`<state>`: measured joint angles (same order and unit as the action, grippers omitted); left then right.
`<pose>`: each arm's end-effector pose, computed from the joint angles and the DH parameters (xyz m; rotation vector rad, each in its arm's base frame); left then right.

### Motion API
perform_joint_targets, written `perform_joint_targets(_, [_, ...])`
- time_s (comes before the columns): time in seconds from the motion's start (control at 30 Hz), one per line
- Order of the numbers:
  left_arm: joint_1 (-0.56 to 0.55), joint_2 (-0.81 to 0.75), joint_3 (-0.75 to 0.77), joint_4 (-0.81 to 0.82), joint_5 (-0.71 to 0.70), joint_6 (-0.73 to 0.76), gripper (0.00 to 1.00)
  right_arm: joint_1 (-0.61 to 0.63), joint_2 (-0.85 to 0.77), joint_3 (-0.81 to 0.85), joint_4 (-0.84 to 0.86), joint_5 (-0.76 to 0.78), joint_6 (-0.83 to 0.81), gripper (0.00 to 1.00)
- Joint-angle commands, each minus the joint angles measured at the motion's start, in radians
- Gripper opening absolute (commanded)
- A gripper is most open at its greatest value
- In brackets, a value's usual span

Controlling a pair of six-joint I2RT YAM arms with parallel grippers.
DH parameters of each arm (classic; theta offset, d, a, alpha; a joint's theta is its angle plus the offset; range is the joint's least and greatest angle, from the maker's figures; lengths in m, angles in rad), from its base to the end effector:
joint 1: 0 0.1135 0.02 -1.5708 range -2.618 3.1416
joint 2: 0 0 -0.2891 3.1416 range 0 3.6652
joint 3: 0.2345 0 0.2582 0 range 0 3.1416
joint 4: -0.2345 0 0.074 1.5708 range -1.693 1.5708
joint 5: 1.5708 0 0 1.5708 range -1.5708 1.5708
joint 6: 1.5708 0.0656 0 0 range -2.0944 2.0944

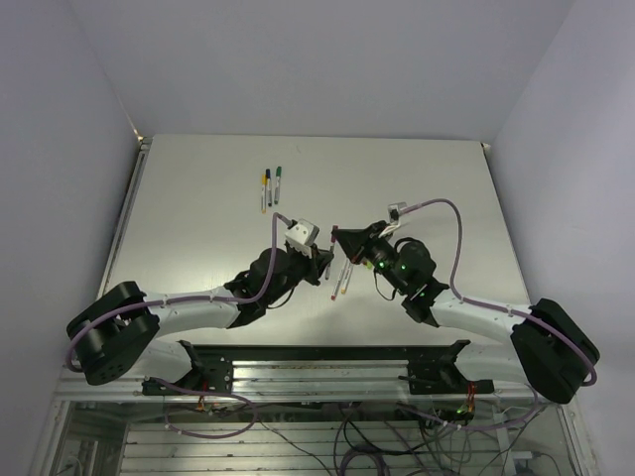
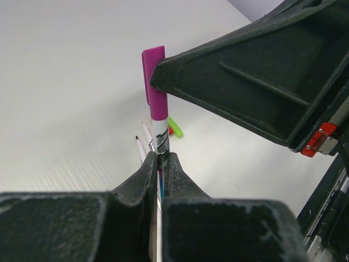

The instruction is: Insert the pens into the pen caps

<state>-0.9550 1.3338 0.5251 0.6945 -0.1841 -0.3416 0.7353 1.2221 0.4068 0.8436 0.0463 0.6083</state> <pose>0.1868 -0.2433 0.2385 0.3898 1.7065 -0.8111 0.2071 0.1833 0.2475 -0.0649 1.6341 1.0171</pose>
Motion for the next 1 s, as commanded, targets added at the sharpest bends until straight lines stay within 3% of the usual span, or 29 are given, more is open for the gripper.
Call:
perform_joint_targets(0.0, [0.012,-0.038,0.121,0.3,-0.089,0.032,0.07,0.065,0.042,-0.041,-0.231,-0.118,0.01,0.0])
perform_joint_targets(0.1, [0.012,-0.038,0.109,0.27,-0.084,0.027,0.07,0.065,0.033,-0.014,-0.244,-0.074,0.004,0.0])
perform_joint_targets(0.23, [0.013,-0.024,0.071,0.249,-0.088,0.012,0.07,0.064,0.015,0.064,-0.301,-0.02,-0.04,0.26])
perform_joint_targets(0.3, [0.012,-0.014,0.041,0.237,-0.099,0.003,0.07,0.065,-0.003,0.109,-0.33,0.013,-0.066,0.3])
perform_joint_targets(0.63, [0.03,0.091,-0.011,0.182,-0.161,-0.012,0.07,0.064,-0.179,0.196,-0.5,0.216,-0.15,0.35])
perform_joint_targets(0.83, [0.146,0.199,0.114,0.054,-0.164,-0.025,0.07,0.065,-0.295,0.154,-0.584,0.357,-0.148,0.35])
perform_joint_targets(0.97, [0.251,0.325,0.284,-0.091,-0.128,-0.021,0.07,0.064,-0.327,0.129,-0.631,0.445,-0.123,0.35])
